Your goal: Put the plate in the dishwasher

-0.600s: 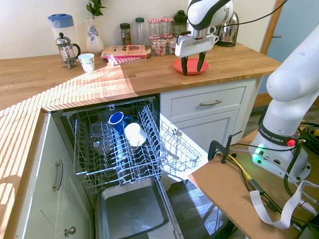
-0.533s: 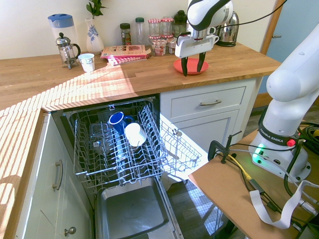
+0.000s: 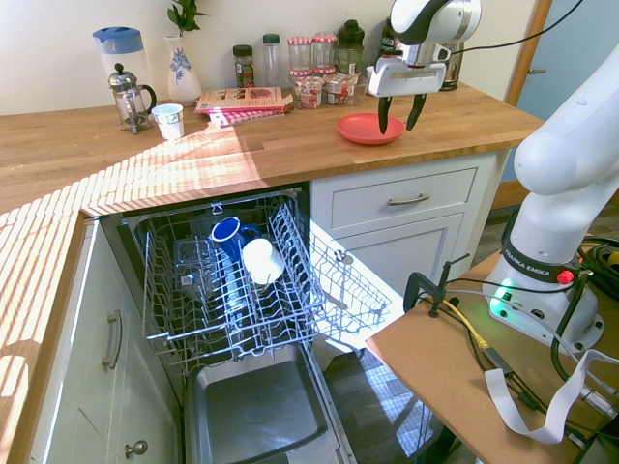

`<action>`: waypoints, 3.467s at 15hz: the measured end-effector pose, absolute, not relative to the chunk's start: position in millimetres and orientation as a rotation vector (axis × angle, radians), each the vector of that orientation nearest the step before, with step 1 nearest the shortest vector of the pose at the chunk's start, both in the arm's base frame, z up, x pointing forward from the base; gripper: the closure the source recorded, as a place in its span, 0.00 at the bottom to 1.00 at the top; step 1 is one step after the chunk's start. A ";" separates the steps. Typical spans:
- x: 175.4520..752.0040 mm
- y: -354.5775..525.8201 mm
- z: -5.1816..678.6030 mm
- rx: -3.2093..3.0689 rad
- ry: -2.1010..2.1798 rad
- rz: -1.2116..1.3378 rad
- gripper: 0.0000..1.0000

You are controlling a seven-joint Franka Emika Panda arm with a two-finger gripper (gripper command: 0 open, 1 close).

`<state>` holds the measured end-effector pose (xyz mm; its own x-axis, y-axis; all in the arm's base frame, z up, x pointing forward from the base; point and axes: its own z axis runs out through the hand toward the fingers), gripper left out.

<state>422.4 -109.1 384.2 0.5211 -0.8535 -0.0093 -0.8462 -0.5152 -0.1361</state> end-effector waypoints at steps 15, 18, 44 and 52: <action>466.2 -209.1 328.1 -2.275 1.456 -0.134 1.00; 466.7 -210.3 326.7 -2.263 1.452 -0.129 1.00; 499.7 15.5 449.2 -2.659 1.136 -0.418 1.00; 416.9 371.4 491.0 -3.070 0.667 -0.953 1.00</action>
<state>416.9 371.4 491.0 0.7502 -0.3368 0.5690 -0.4189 -0.9079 0.0148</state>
